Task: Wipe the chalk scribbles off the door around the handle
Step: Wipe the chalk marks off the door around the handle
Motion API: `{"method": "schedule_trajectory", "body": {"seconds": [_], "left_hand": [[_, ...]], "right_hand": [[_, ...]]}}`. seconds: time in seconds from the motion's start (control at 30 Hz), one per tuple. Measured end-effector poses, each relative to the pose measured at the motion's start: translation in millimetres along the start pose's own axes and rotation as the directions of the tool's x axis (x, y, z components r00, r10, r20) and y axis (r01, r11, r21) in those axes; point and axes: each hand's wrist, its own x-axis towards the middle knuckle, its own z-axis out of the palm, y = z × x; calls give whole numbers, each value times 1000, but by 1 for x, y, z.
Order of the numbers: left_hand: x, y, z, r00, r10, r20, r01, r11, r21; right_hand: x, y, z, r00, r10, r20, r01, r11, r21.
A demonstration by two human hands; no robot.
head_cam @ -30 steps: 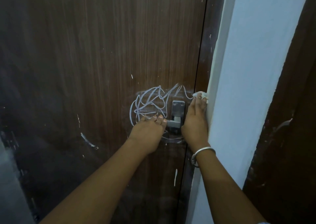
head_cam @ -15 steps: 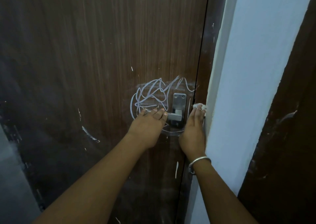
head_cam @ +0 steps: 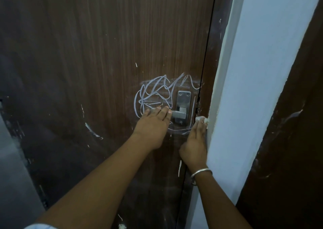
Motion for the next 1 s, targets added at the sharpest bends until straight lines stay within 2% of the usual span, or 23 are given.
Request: {"method": "schedule_trajectory", "body": {"seconds": [0.13, 0.33, 0.43, 0.5, 0.6, 0.7, 0.87, 1.0], "left_hand": [[-1, 1, -1, 1000, 0, 10, 0, 1000, 3], [-1, 2, -3, 999, 4, 44, -5, 1000, 21], [-1, 1, -4, 998, 11, 67, -12, 1000, 12], [0, 1, -3, 998, 15, 64, -15, 1000, -2], [-1, 2, -2, 998, 10, 65, -9, 1000, -19], [-1, 1, -2, 998, 11, 58, -9, 1000, -24], [-1, 1, -4, 998, 23, 66, -22, 1000, -19], [1, -5, -11, 995, 62, 76, -54, 993, -107]], "right_hand": [[7, 0, -1, 999, -17, -35, 17, 1000, -8], [-41, 19, 27, 991, 60, 123, -59, 998, -9], [-43, 18, 27, 985, 74, 153, -76, 997, 13], [-41, 14, 21, 990, 56, 131, -64, 996, 63], [-27, 1, 6, 996, -55, 64, 42, 982, 184], [7, -15, -18, 995, -8, -101, 32, 971, 236], [55, -37, -60, 955, -150, -254, 192, 970, 148], [85, -51, -89, 945, -229, -233, 256, 962, 96]]}}
